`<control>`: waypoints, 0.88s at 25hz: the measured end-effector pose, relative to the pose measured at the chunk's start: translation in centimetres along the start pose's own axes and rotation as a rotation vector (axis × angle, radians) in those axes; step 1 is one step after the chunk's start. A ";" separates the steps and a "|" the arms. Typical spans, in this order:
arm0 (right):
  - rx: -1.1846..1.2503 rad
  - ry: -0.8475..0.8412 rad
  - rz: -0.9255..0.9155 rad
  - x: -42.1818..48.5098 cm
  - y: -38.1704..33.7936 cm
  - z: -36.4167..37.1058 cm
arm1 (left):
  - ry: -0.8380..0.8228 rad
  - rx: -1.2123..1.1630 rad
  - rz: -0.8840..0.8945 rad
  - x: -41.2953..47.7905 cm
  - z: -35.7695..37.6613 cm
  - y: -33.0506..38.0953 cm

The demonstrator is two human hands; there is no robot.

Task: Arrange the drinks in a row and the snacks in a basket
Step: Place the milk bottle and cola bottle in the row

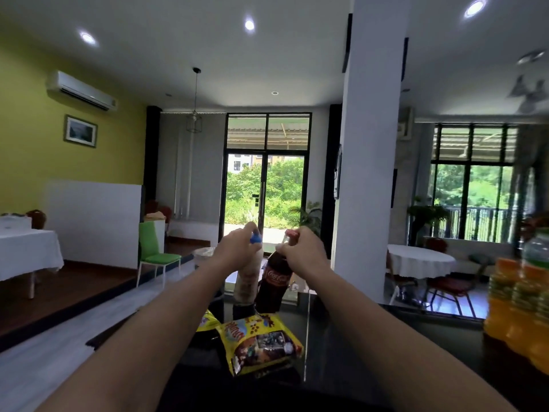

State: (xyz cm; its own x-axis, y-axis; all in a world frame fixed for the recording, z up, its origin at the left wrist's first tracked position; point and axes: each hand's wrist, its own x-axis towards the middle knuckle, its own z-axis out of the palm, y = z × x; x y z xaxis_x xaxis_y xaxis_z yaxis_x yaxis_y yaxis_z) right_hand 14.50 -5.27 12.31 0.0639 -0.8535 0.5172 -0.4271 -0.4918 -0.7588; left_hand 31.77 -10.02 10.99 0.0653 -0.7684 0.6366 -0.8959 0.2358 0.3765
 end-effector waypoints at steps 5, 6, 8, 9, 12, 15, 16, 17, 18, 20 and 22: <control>-0.113 0.111 -0.071 -0.5 -0.1 -8.7 | 0.080 -0.169 0.108 -2.5 0.7 6.5; -0.138 0.120 -0.067 -0.6 -0.1 -10.8 | 0.076 -0.187 0.139 -2.6 0.6 8.4; -0.210 0.131 -0.042 -1.0 0.6 -14.7 | 0.054 -0.209 0.176 -2.9 1.0 12.4; -0.251 0.129 -0.021 -1.2 1.1 -16.5 | 0.040 -0.216 0.176 -3.0 1.5 14.3; -0.316 0.088 0.087 -1.8 3.4 -21.7 | -0.052 -0.272 0.146 -3.6 4.3 20.0; -0.401 0.058 0.172 -2.4 6.4 -25.6 | -0.123 -0.322 0.139 -4.7 8.4 24.6; -0.434 0.055 0.180 -2.4 7.4 -26.4 | -0.128 -0.333 0.134 -5.0 9.7 25.9; -0.466 0.056 0.183 -2.3 8.4 -27.0 | -0.128 -0.343 0.128 -5.0 10.9 27.0; -0.501 0.056 0.181 -2.2 9.4 -27.4 | -0.126 -0.354 0.117 -5.0 12.0 28.0; -0.545 0.064 0.167 -1.7 11.2 -28.0 | -0.122 -0.368 0.099 -4.6 13.7 29.5; -0.516 0.074 0.171 -1.1 12.5 -28.6 | -0.123 -0.351 0.106 -4.0 14.8 30.3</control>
State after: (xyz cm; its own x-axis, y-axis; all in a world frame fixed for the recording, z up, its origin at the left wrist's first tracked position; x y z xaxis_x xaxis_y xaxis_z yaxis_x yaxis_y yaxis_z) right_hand -16.65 -5.57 13.62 -0.1010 -0.8903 0.4439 -0.8138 -0.1827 -0.5517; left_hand -2.17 -8.58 9.89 -0.0923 -0.7894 0.6069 -0.6886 0.4909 0.5338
